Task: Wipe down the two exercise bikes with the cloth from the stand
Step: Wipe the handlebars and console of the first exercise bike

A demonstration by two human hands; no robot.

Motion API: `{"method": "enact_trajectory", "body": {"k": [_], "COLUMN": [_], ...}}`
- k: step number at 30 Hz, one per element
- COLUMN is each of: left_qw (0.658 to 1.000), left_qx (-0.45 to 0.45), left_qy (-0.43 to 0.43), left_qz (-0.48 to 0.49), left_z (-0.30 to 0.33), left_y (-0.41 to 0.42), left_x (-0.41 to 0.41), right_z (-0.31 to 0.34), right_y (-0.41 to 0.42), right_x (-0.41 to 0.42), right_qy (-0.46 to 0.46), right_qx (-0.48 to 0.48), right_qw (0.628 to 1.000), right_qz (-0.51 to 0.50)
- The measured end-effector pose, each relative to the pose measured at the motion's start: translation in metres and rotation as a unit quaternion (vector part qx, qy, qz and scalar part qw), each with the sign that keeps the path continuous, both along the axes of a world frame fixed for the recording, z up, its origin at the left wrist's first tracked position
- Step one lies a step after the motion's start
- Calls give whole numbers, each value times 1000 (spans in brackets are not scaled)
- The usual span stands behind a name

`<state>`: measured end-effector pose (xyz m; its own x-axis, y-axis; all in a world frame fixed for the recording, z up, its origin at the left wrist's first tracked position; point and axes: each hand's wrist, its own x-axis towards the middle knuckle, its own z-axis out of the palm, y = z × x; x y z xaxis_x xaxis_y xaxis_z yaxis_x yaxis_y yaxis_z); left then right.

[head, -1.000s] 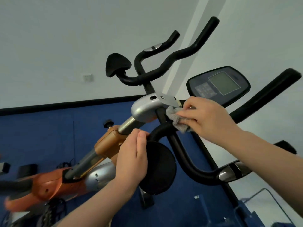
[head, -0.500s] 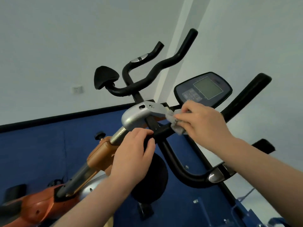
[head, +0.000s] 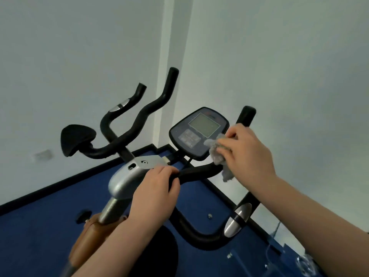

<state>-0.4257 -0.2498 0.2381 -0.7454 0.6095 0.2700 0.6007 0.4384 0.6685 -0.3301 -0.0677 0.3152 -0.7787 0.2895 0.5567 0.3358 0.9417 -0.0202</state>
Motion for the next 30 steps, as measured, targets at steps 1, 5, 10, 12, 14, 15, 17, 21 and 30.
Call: {"method": "enact_trajectory", "body": {"k": [1, 5, 10, 12, 14, 15, 17, 21, 30], "left_qw": [1000, 999, 999, 998, 998, 999, 999, 999, 991], "left_qx": [10, 40, 52, 57, 52, 49, 44, 49, 83], "left_qy": [-4, -11, -8, -18, -15, -11, -9, -17, -102], "left_qz": [0, 1, -6, -10, -11, -12, -13, -11, -12], "left_z": [1, -1, -5, -3, -4, -4, -4, -3, -5], "left_y": [6, 19, 18, 18, 17, 17, 18, 17, 16], "left_x": [-1, -2, -4, -6, -6, -5, -5, -4, -10], "right_z": [11, -1, -50, -57, -54, -48, -33, -21, -45], "right_y": [6, 10, -10, -33, -44, -41, -22, -7, -45], "right_x": [0, -16, -9, -8, -5, -3, -1, -8, -4], "right_qy": [49, 60, 133, 137, 105, 88, 102, 123, 103], "right_qx": [19, -4, -158, -195, -225, -225, -215, -230, -280], "right_qw": [998, 998, 967, 962, 965, 968, 969, 957, 953], "right_qz": [-19, 3, -149, -130, -85, -72, -66, -123, -47]}}
